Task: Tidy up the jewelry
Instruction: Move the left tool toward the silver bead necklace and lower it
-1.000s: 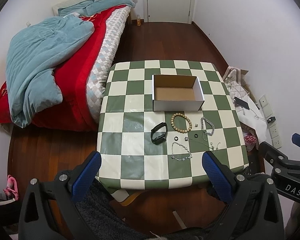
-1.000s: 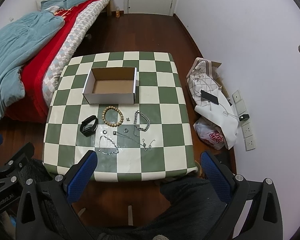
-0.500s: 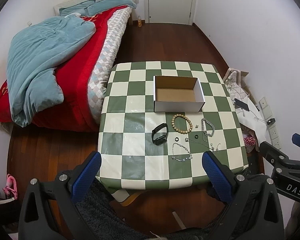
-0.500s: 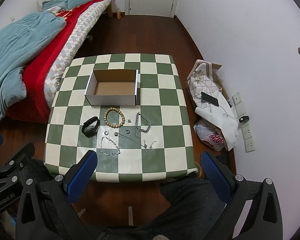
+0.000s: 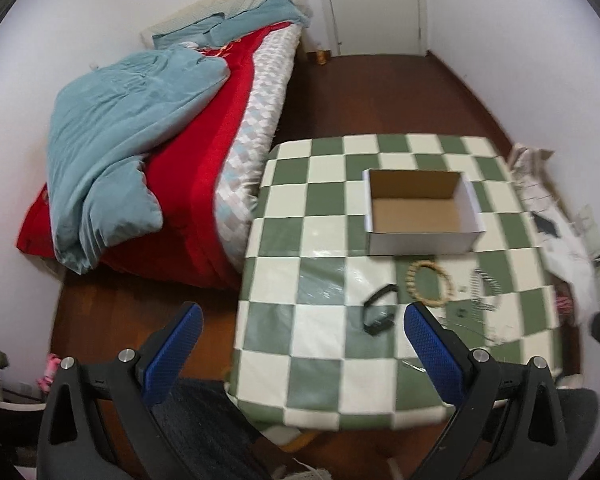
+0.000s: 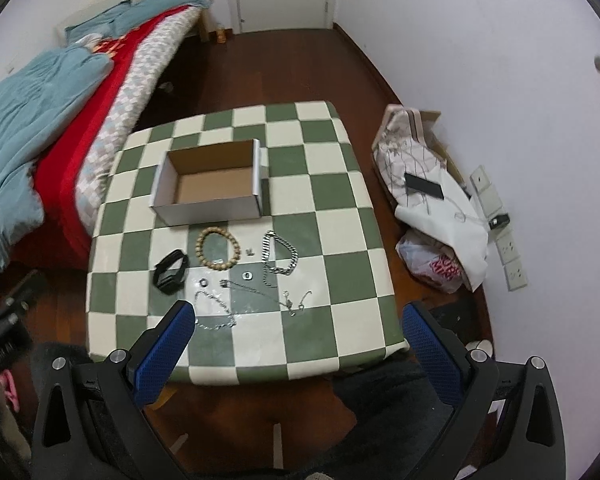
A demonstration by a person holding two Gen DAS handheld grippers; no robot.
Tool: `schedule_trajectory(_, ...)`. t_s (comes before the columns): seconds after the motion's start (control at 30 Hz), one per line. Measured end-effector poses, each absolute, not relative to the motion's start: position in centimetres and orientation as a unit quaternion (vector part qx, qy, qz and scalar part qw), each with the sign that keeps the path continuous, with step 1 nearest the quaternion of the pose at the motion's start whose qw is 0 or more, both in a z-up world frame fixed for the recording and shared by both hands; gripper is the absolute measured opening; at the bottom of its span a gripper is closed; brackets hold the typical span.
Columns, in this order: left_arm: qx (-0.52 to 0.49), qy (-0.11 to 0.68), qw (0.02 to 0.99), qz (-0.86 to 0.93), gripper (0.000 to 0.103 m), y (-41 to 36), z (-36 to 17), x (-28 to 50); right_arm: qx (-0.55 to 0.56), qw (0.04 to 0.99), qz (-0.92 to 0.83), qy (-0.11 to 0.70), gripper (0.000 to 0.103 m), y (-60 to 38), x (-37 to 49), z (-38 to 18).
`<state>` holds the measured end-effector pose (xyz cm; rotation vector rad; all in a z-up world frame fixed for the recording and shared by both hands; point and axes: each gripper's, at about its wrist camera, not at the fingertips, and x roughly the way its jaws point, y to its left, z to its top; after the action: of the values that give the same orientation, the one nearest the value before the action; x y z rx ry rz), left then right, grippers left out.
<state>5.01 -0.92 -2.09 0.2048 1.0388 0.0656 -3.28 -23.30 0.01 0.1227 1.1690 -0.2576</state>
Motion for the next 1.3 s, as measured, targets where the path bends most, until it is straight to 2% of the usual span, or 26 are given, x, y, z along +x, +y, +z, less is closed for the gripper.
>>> schedule_trajectory(0.1,0.112,0.513,0.85,0.042,0.103,-0.8,-5.1,7.0,0.079,0.812,-0.128,0.564,0.103,-25.1,-1.9,-2.7)
schedule_trajectory(0.43,0.168,0.579,0.797,0.033,0.103,-3.5,-14.9,8.9,0.128,0.765,-0.136,0.616,0.069,-29.0,2.3,-13.7)
schedule_trajectory(0.5,0.172,0.592,0.787,0.024,0.103,-4.4,-16.4,8.4,0.133,0.753,-0.132,0.63,0.066,-29.2,2.7,-15.9)
schedule_trajectory(0.67,0.182,0.61,0.771,0.007,0.103,-6.2,-19.2,7.5,0.136,0.727,-0.119,0.662,0.066,-29.0,2.8,-20.9)
schedule_trajectory(0.97,0.19,0.622,0.759,-0.008,0.102,-7.1,-21.2,6.8,0.092,0.713,-0.105,0.687,0.066,-25.9,1.9,-25.8)
schedule_trajectory(1.07,0.181,0.632,0.753,-0.014,0.102,-7.1,-21.8,6.4,0.078,0.733,-0.101,0.668,0.052,-24.6,1.5,-25.5)
schedule_trajectory(1.1,0.177,0.636,0.751,-0.018,0.102,-7.0,-22.0,6.3,0.072,0.741,-0.098,0.66,0.027,-24.2,1.4,-25.2)
schedule_trajectory(1.13,0.172,0.64,0.749,-0.019,0.102,-7.0,-22.2,6.3,0.066,0.748,-0.099,0.653,0.006,-24.0,1.2,-24.9)
schedule_trajectory(1.3,0.133,0.656,0.742,-0.039,0.102,-7.2,-23.1,6.2,0.091,0.749,-0.105,0.648,0.0,-25.1,0.8,-24.6)
